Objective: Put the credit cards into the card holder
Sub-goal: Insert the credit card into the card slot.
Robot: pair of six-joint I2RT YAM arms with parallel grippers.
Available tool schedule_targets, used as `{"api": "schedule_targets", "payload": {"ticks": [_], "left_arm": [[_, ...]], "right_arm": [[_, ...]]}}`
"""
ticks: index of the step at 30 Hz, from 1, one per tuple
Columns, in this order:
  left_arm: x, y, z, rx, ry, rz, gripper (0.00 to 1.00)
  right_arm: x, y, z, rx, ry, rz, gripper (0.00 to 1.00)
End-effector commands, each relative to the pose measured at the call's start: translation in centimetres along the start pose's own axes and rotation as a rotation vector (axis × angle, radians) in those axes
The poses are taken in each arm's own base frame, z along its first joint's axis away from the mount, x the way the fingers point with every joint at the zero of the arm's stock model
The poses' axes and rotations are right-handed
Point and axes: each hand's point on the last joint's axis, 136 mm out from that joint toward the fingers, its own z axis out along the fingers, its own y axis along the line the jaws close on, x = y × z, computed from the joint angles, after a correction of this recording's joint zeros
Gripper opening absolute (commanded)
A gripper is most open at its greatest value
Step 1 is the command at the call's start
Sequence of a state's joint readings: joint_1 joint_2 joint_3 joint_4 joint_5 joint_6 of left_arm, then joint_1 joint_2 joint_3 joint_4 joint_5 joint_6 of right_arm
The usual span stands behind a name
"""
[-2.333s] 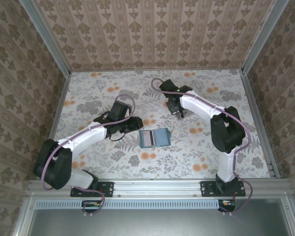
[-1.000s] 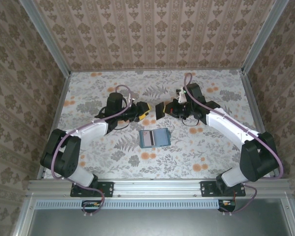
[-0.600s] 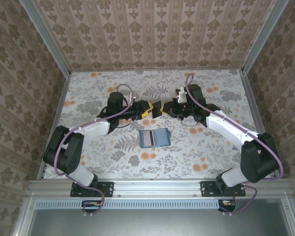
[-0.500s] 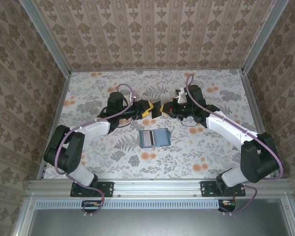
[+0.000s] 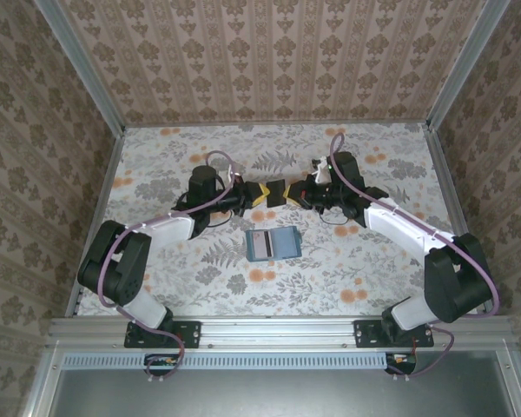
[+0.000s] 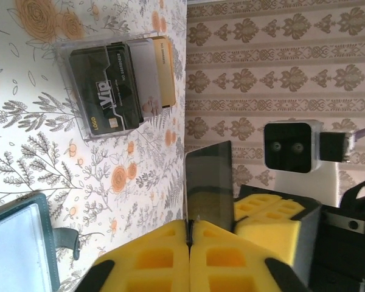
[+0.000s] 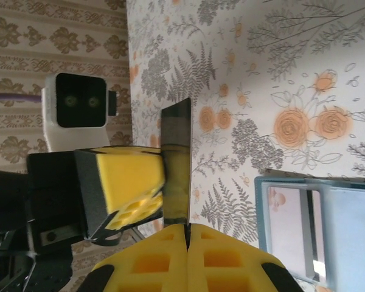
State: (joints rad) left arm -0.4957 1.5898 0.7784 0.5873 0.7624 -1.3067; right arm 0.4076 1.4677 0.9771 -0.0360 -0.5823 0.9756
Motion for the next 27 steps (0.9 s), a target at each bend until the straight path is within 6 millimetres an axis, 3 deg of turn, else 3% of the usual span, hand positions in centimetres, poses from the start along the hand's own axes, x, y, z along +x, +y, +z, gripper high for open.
{"api": "schedule_targets", "payload": {"ticks": [1, 5, 8, 12, 15, 27], "left_arm": [[0.5, 0.7, -0.2, -0.001, 0.007, 0.003, 0.0], [0.4, 2.4, -1.2, -0.048, -0.033, -0.024, 0.0], [0.9, 4.0, -2.0, -0.133, -0.05, -0.012, 0.0], [2.0, 7.3, -3.8, -0.349, -0.063, 0.035, 0.0], [3.0, 8.4, -4.4, -0.42, -0.047, 0.067, 0.0], [5.3, 10.1, -2.4, -0.436, 0.012, 0.104, 0.0]], "right_arm": [[0.4, -1.9, 0.3, 0.068, 0.01, 0.016, 0.07], [1.2, -4.3, 0.2, 0.195, 0.037, -0.015, 0.12], [2.1, -5.6, 0.4, 0.241, 0.066, -0.01, 0.24], [3.4, -7.5, 1.5, 0.317, 0.109, -0.038, 0.23], [4.6, -8.3, 2.5, 0.362, 0.157, -0.062, 0.22], [6.0, -13.2, 3.2, 0.578, 0.24, -0.138, 0.22]]}}
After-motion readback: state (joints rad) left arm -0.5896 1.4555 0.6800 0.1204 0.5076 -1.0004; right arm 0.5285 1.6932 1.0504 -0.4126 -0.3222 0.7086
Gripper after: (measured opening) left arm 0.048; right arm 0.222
